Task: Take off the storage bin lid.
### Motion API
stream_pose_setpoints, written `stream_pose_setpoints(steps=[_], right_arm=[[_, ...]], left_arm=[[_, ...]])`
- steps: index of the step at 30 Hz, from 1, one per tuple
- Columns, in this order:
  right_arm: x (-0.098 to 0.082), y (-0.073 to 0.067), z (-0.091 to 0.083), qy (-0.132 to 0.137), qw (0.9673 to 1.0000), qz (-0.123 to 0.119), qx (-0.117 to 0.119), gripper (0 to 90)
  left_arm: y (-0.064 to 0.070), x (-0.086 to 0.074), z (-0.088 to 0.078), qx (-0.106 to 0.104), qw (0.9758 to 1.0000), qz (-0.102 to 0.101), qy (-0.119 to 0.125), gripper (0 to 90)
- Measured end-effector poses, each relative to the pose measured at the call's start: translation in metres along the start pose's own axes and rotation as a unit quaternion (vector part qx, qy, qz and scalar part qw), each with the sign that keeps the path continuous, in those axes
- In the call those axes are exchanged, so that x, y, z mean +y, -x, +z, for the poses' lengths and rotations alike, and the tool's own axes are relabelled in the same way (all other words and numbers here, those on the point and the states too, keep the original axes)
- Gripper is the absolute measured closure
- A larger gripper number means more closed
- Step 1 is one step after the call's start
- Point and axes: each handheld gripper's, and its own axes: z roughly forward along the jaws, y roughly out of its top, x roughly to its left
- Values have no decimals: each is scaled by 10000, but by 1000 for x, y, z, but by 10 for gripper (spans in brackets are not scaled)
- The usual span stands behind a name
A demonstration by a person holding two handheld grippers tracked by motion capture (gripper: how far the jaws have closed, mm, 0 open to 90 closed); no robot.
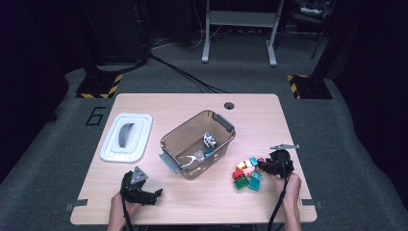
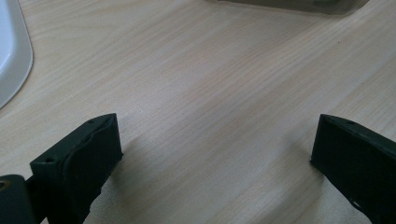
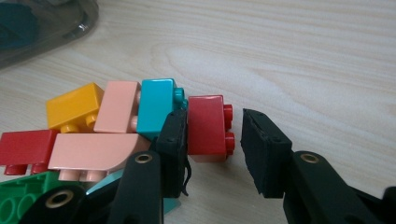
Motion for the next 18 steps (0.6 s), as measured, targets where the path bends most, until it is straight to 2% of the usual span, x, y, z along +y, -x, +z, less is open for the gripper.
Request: stream_pose_setpoints(steps=[5,6,9,16,18], right_arm=[[0,0,1,-74,9999,83,-61,623],[0,2,2,-59,10000,2,-62,635],[1,2,3,-73,9999,48,-119,663],[2,2,0,20,9998,-28,-177,670],[2,1,-1,18,9998,60,-173,671]], left_arm=[[0,0,0,-4,10000,0,-1,15],[0,0,0,-7,10000,-4,-1,15],[0,0,0,-3,10000,-7,1,15],[0,0,0,-8,10000,-4,0,15],[0,0,0,-5,10000,-2,1,15]])
